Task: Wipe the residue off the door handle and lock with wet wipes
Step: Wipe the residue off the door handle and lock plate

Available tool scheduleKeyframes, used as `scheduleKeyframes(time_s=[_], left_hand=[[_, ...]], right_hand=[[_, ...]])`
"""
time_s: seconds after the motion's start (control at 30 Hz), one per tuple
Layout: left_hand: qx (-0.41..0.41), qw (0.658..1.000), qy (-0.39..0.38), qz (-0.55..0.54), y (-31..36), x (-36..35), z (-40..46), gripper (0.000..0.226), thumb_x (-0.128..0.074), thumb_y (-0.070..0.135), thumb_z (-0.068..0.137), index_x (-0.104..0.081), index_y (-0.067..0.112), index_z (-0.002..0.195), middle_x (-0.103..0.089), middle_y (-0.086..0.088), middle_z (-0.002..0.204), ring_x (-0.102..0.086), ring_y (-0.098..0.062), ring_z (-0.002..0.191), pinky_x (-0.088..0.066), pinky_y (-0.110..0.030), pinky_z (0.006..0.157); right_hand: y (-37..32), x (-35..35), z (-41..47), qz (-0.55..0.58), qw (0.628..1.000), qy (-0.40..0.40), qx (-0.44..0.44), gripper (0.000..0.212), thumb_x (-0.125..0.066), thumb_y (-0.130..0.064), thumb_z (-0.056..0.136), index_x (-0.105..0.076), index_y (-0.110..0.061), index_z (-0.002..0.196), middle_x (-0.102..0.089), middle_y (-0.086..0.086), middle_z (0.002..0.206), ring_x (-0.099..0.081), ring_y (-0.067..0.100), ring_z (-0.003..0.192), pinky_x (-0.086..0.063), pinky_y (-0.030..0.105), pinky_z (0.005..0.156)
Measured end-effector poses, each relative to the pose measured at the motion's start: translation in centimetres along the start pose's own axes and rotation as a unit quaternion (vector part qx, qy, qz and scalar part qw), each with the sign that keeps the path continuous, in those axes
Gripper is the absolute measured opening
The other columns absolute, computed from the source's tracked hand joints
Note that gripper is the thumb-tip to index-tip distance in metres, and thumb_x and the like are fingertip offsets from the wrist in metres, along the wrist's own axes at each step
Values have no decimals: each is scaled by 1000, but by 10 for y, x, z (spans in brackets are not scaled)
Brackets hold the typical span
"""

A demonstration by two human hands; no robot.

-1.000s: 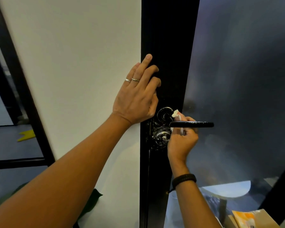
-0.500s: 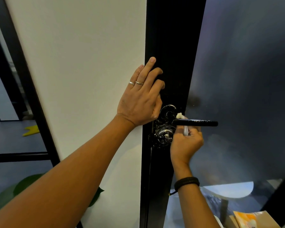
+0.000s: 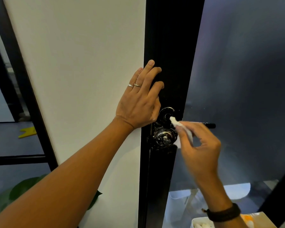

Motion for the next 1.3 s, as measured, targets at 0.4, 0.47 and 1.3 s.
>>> scheduleKeyframes(time_s=[0.4,0.47,1.3], left_hand=[[-1,1000,-2,5,-1,0,0,30,-60,21,92,-69,8,119,-55,-21,151,-33,-41,156,-28,-54,130],[-3,1000,-2,4,-2,1,0,30,-60,21,92,-69,8,118,-56,-21,150,-33,-41,157,-28,-53,130],[2,996,43,-77,-6,3,-1,38,-62,2,84,-64,-1,122,-55,-29,146,-40,-45,151,-39,-57,123]], right_hand=[[42,-12,97,-181,965,-188,-39,10,-85,-34,86,-84,-24,87,-73,-12,71,-68,6,64,-61,37,59],[44,-13,98,-199,963,-177,-39,13,-85,-36,85,-83,-22,85,-70,-11,68,-65,8,62,-59,35,57],[-11,-81,92,-248,896,-310,198,6,-73,-14,93,-79,-15,94,-68,4,96,-67,32,80,-58,49,67]])
Point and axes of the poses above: each hand's wrist, its own z-axis towards the middle knuckle, its own x-axis out of the back of the hand, y = z × x, the point moved 5 cm from there along z, towards the middle knuckle
